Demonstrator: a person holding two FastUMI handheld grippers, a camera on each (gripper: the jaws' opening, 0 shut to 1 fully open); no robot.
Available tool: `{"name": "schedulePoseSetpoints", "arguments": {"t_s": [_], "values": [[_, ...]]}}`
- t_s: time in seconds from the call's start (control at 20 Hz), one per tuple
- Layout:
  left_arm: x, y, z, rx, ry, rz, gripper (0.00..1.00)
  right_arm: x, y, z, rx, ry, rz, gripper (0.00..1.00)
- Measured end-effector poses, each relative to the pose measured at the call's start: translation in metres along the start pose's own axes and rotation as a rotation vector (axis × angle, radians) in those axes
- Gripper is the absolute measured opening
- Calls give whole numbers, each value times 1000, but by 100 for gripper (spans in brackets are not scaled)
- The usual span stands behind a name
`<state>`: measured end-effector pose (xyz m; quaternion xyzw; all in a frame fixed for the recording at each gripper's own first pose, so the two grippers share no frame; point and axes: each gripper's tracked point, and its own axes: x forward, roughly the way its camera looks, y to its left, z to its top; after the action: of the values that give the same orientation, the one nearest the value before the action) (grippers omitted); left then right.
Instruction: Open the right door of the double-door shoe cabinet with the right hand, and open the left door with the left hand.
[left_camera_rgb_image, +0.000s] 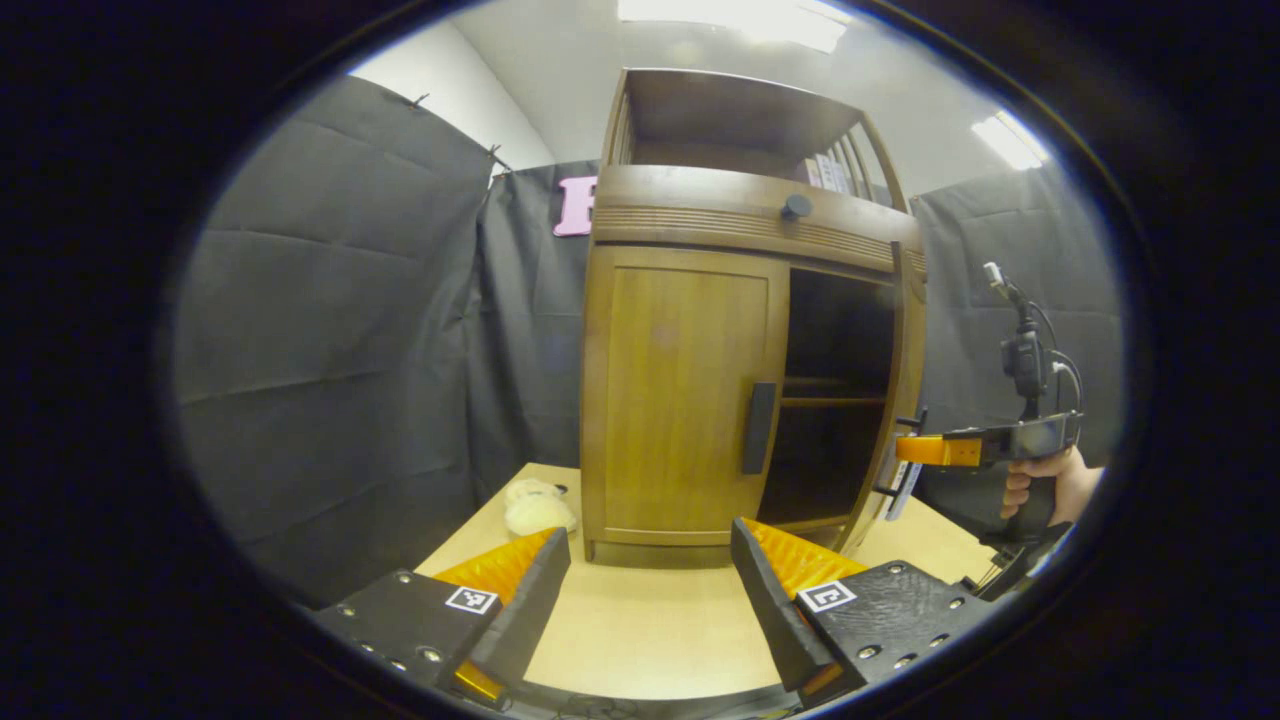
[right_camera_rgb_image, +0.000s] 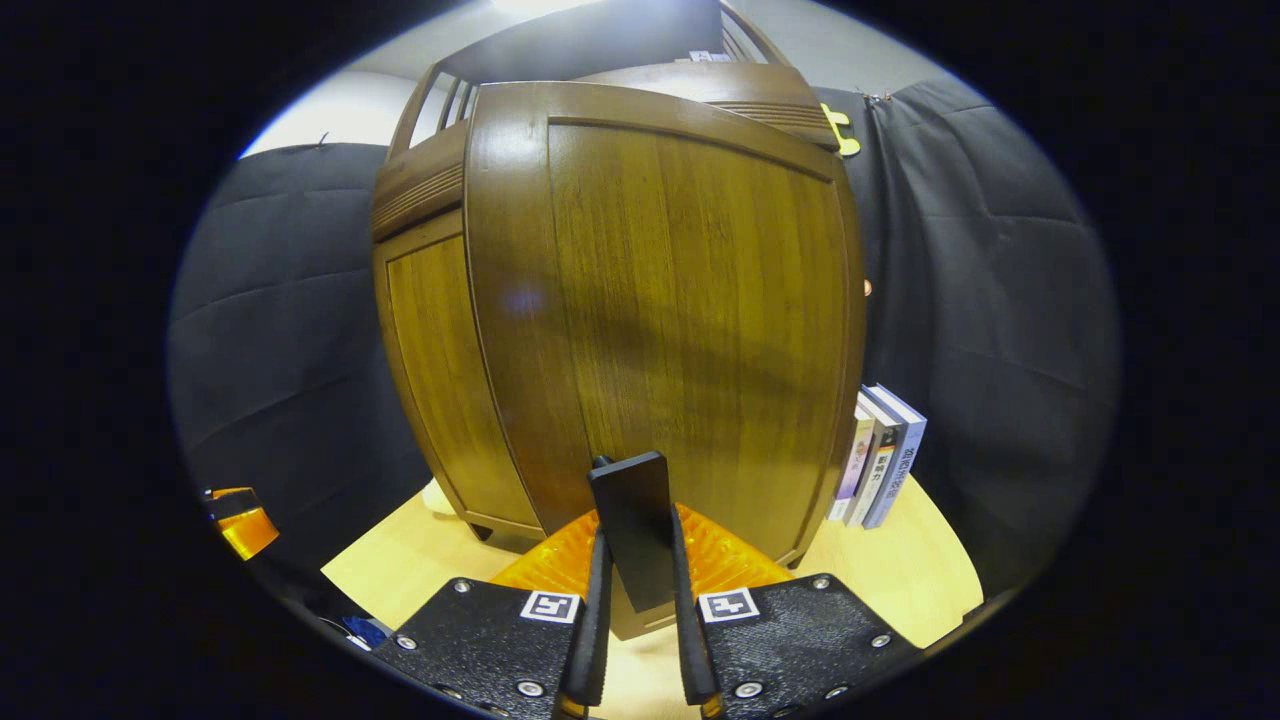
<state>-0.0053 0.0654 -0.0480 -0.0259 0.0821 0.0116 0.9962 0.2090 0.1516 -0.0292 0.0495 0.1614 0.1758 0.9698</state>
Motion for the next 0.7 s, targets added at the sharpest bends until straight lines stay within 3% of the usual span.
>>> {"name": "schedulePoseSetpoints", "arguments": {"t_s": [0.1,0.3,0.35,0.6,0.7], "values": [[0,-3,0,4,0,-22,93,-2,-1,1,0,0,-14,29],[-1,-11,0,8,5,-64,93,-5,-7,5,-12,9,-50,25],[0,-12,-1,9,5,-74,87,-7,-9,8,-10,11,-59,25],[1,-26,-2,1,20,-126,97,-12,-12,18,-5,6,-94,20],[2,-33,-2,-5,25,-139,93,-14,-11,20,8,12,-102,16]]}}
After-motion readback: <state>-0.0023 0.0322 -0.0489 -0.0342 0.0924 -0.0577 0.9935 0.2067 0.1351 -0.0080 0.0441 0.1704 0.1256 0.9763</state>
